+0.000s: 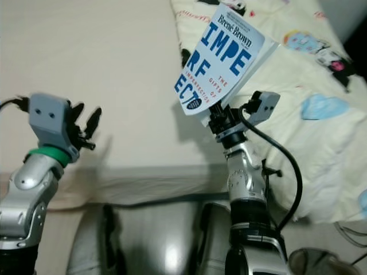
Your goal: Clean up the room
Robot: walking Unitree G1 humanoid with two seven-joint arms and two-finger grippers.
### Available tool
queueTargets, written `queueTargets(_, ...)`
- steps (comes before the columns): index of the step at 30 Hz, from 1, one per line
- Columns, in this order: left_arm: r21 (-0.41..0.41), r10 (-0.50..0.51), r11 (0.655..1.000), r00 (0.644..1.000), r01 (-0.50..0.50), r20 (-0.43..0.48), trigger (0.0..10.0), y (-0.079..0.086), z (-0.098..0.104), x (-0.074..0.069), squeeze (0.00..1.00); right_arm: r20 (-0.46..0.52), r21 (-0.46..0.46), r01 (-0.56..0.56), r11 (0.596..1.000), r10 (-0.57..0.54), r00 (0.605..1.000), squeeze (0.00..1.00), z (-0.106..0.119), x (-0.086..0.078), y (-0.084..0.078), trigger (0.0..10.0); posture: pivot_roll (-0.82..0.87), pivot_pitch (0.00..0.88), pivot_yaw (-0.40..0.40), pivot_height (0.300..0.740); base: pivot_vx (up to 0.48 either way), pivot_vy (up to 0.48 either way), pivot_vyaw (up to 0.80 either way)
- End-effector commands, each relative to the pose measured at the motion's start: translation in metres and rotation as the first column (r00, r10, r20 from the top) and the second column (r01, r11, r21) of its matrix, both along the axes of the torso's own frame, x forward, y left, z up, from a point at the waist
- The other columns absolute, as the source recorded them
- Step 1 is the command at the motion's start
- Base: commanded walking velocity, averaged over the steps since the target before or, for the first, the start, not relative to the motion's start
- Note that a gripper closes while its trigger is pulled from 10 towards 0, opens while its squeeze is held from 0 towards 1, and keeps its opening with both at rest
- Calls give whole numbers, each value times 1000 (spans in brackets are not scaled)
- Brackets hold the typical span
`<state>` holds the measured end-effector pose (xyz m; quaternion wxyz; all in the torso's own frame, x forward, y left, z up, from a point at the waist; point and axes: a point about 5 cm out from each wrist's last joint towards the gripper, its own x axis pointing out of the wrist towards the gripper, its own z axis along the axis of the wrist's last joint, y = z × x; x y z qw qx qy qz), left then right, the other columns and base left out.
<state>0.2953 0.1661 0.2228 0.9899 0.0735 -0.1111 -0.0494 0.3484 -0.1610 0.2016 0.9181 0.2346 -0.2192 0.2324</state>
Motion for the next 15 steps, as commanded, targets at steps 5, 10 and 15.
queueTargets(5,-39,19,999,999,-17,49,10000,2,9,1,0,-16,159,-35,987,38,999,0,4,-5,8,10000,20,0,-34,516,0,0,0)
queueTargets(10,-156,70,986,996,-62,53,10000,5,12,8,0,-11,332,-109,937,119,993,0,10,-4,21,10000,33,0,-43,516,0,0,0)
queueTargets(15,-204,90,976,995,-81,39,10000,2,9,11,0,33,459,-193,867,201,979,0,20,-8,20,10000,45,0,-45,516,0,0,-305)
